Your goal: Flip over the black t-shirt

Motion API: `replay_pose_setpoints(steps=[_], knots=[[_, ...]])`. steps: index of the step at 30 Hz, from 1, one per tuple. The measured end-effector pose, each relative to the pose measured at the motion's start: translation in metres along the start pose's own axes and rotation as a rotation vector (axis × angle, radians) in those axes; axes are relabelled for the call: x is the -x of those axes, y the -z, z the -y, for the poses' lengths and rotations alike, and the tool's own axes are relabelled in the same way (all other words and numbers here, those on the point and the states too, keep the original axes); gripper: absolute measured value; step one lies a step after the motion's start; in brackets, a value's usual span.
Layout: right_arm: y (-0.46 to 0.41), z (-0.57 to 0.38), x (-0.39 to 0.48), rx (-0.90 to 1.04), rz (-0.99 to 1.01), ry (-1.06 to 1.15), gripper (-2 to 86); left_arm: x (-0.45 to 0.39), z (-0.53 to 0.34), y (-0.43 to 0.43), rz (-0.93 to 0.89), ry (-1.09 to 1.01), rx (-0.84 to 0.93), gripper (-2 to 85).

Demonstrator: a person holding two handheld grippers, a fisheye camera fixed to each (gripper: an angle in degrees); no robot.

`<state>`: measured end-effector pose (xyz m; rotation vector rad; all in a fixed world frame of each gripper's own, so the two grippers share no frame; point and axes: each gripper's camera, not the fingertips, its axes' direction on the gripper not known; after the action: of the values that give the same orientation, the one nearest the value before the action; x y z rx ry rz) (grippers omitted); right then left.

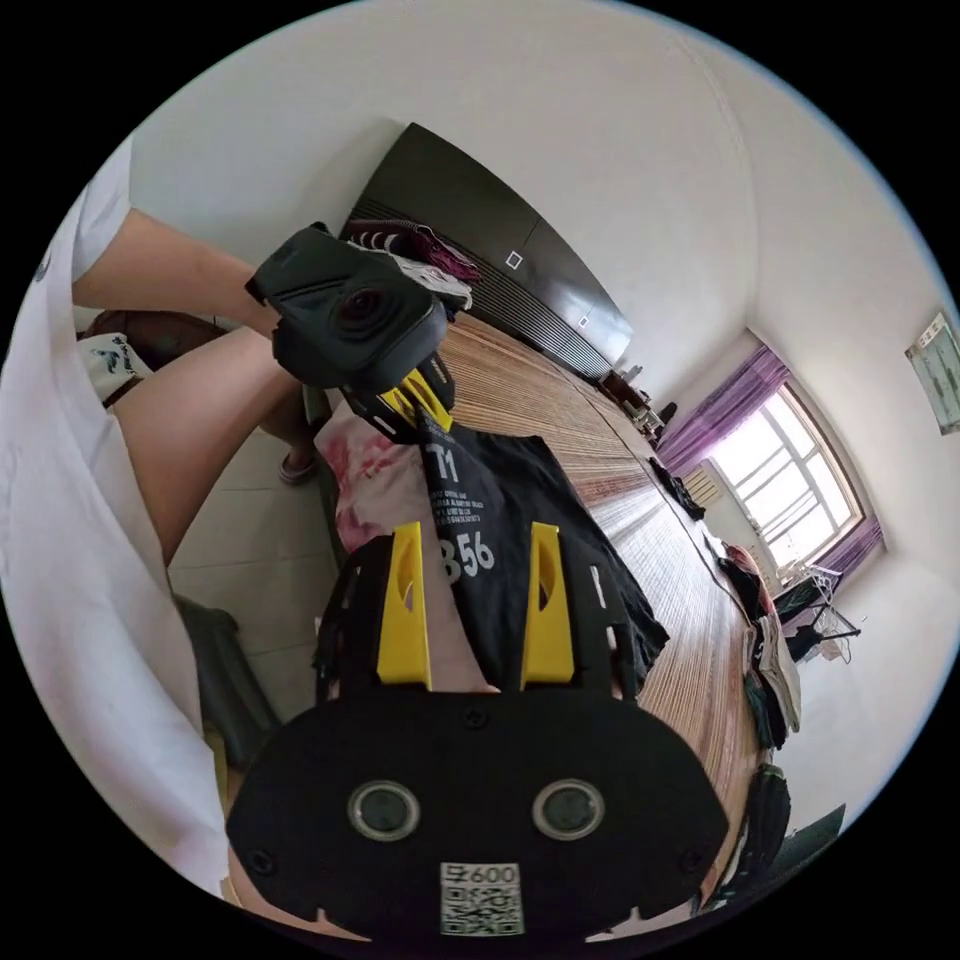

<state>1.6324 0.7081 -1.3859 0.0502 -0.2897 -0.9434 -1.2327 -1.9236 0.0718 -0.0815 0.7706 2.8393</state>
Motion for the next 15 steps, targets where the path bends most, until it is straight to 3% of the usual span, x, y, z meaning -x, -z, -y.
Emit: replay_pose_setpoints(steps=[7, 15], knots=[[-0.04, 0.008, 0.046, -0.051, -0.112, -0.078, 9.3, 0.024, 0.008, 0.017, -0.079, 0.061, -0.029, 0.3], [-0.09, -0.03, 0.052, 0.27, -0.454, 0.087, 2.6, 0.043, 0.011, 0.042, -0.036, 0.084, -0.08, 0.3]])
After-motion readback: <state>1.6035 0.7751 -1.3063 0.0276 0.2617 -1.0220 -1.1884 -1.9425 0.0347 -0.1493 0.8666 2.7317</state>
